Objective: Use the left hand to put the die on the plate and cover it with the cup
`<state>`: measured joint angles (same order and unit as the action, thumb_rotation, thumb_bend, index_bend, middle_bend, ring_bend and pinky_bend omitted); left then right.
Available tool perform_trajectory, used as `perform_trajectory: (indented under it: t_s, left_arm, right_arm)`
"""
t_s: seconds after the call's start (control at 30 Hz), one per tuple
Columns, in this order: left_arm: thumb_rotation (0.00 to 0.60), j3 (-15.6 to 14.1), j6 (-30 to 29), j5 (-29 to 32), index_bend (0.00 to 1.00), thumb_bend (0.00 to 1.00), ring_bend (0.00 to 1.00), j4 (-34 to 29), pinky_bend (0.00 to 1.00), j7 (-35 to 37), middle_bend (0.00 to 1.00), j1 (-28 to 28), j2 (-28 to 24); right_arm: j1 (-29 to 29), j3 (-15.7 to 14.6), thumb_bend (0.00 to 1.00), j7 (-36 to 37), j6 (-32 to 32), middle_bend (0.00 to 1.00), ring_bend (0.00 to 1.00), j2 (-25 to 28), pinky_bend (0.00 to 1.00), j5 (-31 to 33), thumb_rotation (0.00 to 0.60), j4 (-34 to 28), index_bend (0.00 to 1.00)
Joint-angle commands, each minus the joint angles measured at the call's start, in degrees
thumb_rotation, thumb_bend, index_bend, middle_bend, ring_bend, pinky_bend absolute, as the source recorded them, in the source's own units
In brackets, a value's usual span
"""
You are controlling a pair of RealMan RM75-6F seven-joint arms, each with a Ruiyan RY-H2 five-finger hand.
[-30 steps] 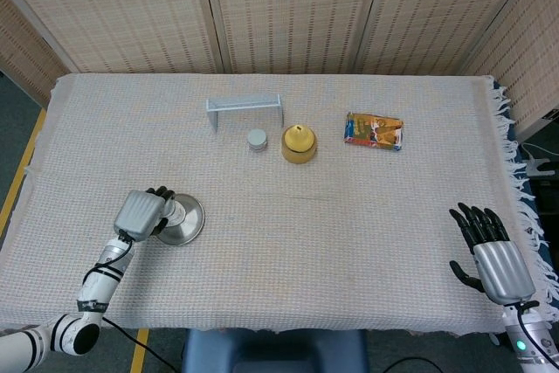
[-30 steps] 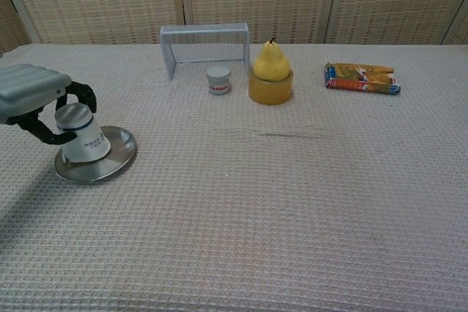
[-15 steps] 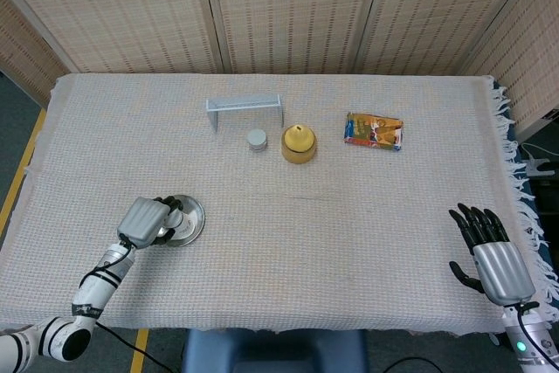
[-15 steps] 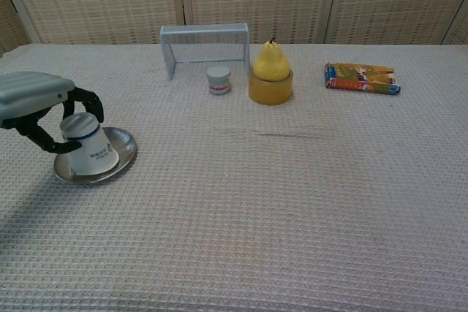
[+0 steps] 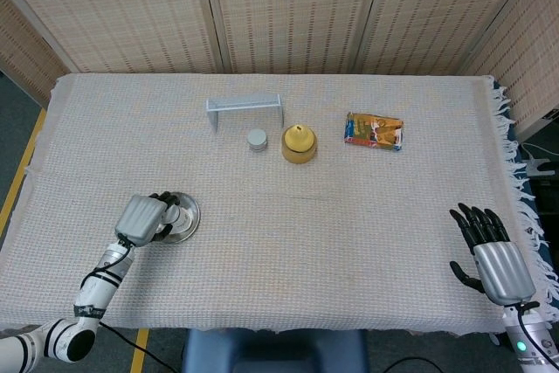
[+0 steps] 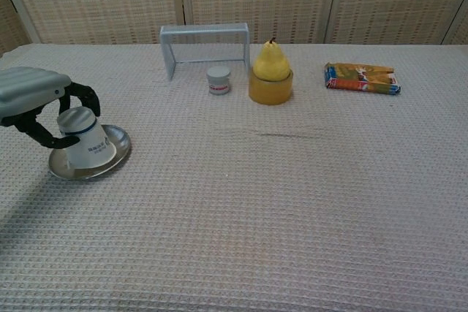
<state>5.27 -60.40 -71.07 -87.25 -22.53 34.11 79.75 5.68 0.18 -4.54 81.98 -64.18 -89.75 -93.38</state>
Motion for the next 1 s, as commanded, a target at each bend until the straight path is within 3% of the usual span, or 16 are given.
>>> perform_trajectory:
  t_s: [0.03, 0.2, 0.37, 0.67, 0.87, 0.93, 1.0]
  left_arm:
    - [0.6, -1.04, -0.75, -3.9, 0.5, 0.45, 0.62, -4.11, 0.78, 3.96, 0.67, -0.84, -3.36]
    - [0.6, -0.21, -5.9, -4.98, 0.5, 0.45, 0.62, -5.1, 0.78, 4.48, 0.66, -3.07, -5.37]
    - [0.6, -0.68, -9.71, -1.95, 0.49, 0.44, 0.61, -5.68, 0.78, 2.39, 0.66, -6.83, -7.49]
    - [0.6, -2.66, -5.31, 6.04, 0.44, 0.44, 0.59, -3.53, 0.78, 0.19, 0.62, -9.21, -7.55]
    - [0.6, -2.91, -4.77, 5.5, 0.4, 0.44, 0.58, -1.41, 0.78, -0.47, 0.57, -9.1, -6.02]
    - [0.6, -2.9, -4.43, 5.86, 0.37, 0.43, 0.58, -1.41, 0.77, -0.58, 0.53, -9.13, -5.83]
    - [0.6, -2.9, -3.84, 6.0, 0.25, 0.41, 0.56, -2.15, 0.76, 0.18, 0.41, -9.21, -6.17]
  right_arm:
    - [0.0, -0.03, 0.19, 0.01, -0.02, 0.0, 0.0, 0.0, 0.0, -0.02, 0.6, 0.0, 0.0]
    - [0.04, -0.16, 0.19, -0.08, -0.2, 0.0, 0.0, 0.0, 0.0, -0.16, 0.6, -0.05, 0.0]
    - [-0.14, -0.15, 0.19, -0.06, 0.26, 0.0, 0.0, 0.13, 0.0, -0.35, 0.6, -0.22, 0.0]
    - [-0.26, -0.31, 0.19, -0.44, 0.37, 0.0, 0.0, 0.05, 0.0, -0.59, 0.6, -0.46, 0.0]
    - [-0.4, -0.42, 0.19, -0.63, 0.55, 0.0, 0.0, -0.01, 0.0, -0.79, 0.6, -0.55, 0.0]
    - [-0.48, -0.4, 0.19, -0.63, 0.73, 0.0, 0.0, 0.01, 0.0, -0.82, 0.6, -0.58, 0.0]
    - [-0.52, -0.35, 0.19, -0.63, 0.81, 0.0, 0.0, 0.03, 0.0, -0.77, 0.6, -0.59, 0.0]
